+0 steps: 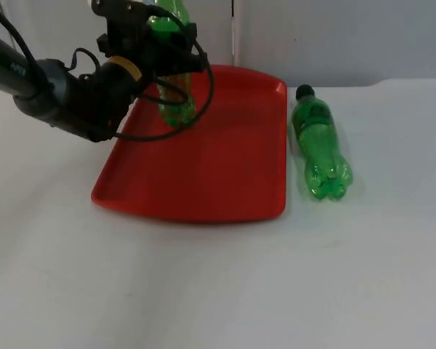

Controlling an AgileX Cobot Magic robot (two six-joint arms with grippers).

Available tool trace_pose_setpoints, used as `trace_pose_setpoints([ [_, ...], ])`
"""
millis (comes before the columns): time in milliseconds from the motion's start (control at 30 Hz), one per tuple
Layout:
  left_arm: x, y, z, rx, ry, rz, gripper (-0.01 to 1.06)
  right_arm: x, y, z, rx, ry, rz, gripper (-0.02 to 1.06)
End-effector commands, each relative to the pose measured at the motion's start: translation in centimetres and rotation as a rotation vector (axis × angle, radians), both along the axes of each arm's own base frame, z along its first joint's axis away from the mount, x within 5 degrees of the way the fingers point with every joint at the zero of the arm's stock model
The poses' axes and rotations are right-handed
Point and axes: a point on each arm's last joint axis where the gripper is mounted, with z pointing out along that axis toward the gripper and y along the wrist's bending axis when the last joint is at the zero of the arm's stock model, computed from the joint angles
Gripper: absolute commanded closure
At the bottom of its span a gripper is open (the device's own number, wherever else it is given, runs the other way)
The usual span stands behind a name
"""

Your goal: Place the bottle upright on the tray.

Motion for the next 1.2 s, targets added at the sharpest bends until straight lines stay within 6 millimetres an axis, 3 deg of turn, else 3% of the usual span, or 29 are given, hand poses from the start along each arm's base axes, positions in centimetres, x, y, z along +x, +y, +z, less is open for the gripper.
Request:
trace_pose_setpoints([
  [0,-0.22,-0.36,-0.40,0.005,-0.008,-0.020,1.05,0.06,0.02,-0.14,0.000,-0.002,-0.007,0.00],
  [67,-0.25,-0.36,-0.59,0.005,-0.008,-0.020,1.05,0.06,0.02,-0.14,0.000,-0.002,-0.007,0.00],
  [133,-0.24,-0.35,-0.65,0.008,0.000,-0.019,0.97,0.06,0.02,-0.14,0.000,-0.002,-0.007,0.00],
  [233,-0.24,-0.36,-0.63,0.007,-0.002,-0.019,0.71,0.06,0.02,-0.14,0.000,-0.002,-0.007,0.00],
  [267,-0.24,-0.36,-0.63,0.007,-0.002,-0.019,0.71,0.06,0.02,-0.14,0.000,-0.002,-0.007,0.00],
  [367,-0.24,-0.36,-0.63,0.007,-0.002,-0.019,0.45,0.06,0.02,-0.14,0.000,-0.002,-0.007,0.00],
  [433,-0.24,-0.36,-0.63,0.007,-0.002,-0.019,0.37,0.06,0.02,-0.14,0.000,-0.002,-0.007,0.00],
  [1100,-0.70,-0.91,-1.16,0.167,-0.021,-0.159,0.34,0.06,0.02,-0.14,0.000,-0.002,-0.007,0.00],
  [1167,-0.66,-0.86,-1.14,0.160,-0.020,-0.152,0.23,0.06,0.02,-0.14,0.000,-0.002,-0.007,0.00],
])
